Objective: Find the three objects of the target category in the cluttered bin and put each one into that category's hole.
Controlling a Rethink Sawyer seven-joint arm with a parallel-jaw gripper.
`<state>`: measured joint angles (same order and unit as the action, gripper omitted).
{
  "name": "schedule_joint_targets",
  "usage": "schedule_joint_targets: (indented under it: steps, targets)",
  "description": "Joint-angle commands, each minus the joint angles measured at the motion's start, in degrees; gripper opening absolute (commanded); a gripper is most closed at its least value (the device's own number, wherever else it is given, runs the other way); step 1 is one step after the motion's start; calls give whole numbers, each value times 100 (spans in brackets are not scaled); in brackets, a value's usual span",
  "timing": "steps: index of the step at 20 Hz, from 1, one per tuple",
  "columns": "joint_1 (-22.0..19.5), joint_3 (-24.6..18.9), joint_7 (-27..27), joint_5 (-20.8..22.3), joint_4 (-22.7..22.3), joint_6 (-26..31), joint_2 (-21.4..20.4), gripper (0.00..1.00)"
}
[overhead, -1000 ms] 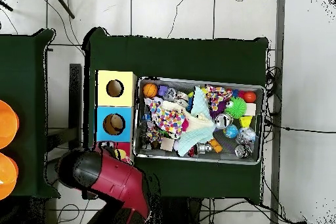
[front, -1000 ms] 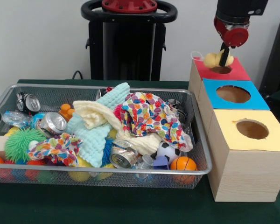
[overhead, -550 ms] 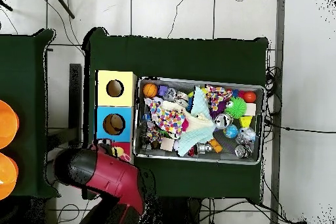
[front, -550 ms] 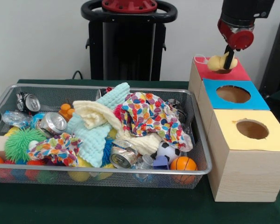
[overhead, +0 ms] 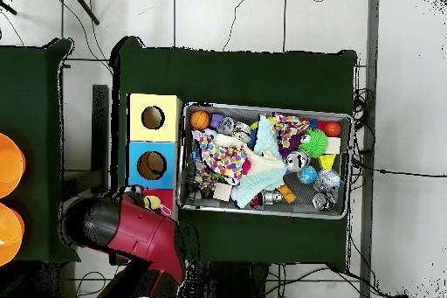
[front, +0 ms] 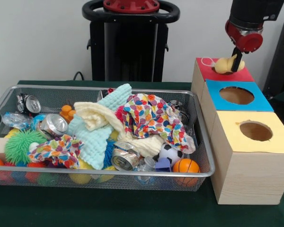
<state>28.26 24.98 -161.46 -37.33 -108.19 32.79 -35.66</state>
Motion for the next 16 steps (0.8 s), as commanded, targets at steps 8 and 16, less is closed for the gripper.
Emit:
schedule_joint_targets:
  steps: [8,16]
  targets:
    - [-206,-714,-849,-218,-456,-903,217,0]
    - [-333,-999,-811,-249,-705,-1353,206,0]
